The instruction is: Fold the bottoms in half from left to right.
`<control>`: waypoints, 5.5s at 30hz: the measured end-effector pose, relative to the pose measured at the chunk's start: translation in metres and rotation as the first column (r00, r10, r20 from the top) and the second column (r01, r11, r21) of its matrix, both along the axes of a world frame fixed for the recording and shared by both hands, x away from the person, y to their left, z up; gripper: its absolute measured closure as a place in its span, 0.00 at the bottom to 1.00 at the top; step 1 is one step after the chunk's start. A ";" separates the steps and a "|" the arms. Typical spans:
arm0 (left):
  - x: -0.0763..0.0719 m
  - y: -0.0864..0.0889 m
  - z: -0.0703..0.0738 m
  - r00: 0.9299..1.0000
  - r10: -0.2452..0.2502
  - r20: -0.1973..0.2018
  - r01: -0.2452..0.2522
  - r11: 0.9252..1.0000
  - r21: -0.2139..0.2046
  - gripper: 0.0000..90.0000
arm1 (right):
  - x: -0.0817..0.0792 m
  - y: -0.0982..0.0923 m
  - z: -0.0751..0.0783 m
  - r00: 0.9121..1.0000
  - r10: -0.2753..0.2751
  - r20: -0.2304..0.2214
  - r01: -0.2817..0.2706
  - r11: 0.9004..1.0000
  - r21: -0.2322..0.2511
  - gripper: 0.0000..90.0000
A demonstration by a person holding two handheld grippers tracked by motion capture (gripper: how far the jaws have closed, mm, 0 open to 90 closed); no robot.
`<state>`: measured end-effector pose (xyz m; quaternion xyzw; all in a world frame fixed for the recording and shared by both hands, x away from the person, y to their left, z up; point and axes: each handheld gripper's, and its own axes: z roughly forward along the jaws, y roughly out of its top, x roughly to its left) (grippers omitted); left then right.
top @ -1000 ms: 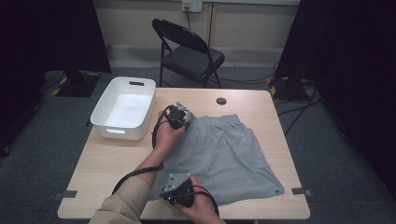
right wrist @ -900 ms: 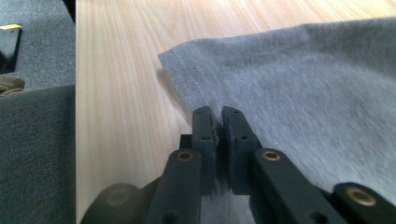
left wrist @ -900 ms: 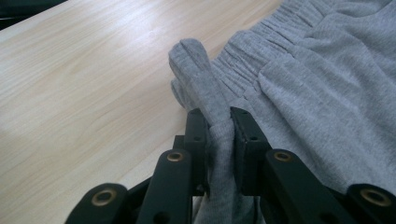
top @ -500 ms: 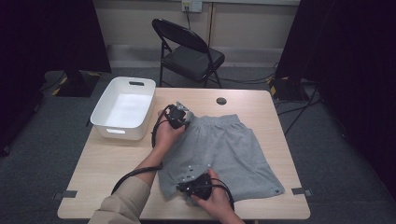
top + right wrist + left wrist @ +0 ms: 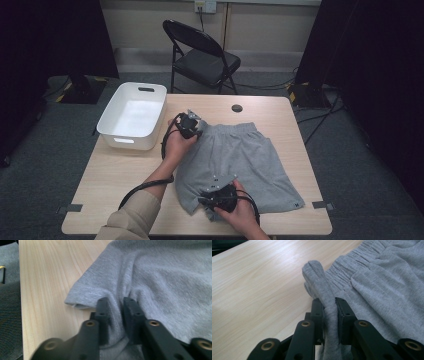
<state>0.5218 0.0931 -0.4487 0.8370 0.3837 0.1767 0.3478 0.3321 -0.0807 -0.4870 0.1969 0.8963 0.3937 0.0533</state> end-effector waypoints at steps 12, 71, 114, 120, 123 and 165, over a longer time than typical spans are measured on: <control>0.000 0.000 0.002 1.000 -0.005 0.003 0.005 1.000 0.003 0.87 | -0.005 0.010 0.013 0.998 0.019 0.055 -0.022 0.999 0.044 0.75; 0.004 0.023 0.031 1.000 0.010 0.017 -0.010 0.999 0.036 0.88 | 0.005 0.001 0.059 0.999 -0.034 -0.023 0.038 0.977 0.208 0.96; -0.018 0.100 0.063 0.995 0.094 0.027 -0.096 0.994 0.060 0.89 | -0.003 0.059 0.092 0.997 0.073 -0.001 -0.070 0.964 0.257 0.96; -0.024 0.115 0.067 0.993 0.115 0.027 -0.116 0.991 0.063 0.89 | -0.007 0.068 0.094 0.996 0.092 -0.003 -0.088 0.961 0.263 0.96; -0.028 0.121 0.068 0.992 0.122 0.029 -0.124 0.990 0.061 0.89 | -0.008 0.074 0.096 0.995 0.105 0.001 -0.101 0.959 0.265 0.96; 0.018 0.041 0.077 0.992 0.119 0.040 -0.122 0.989 0.078 0.89 | 0.007 0.004 0.086 0.999 0.024 -0.049 -0.005 0.938 0.346 0.96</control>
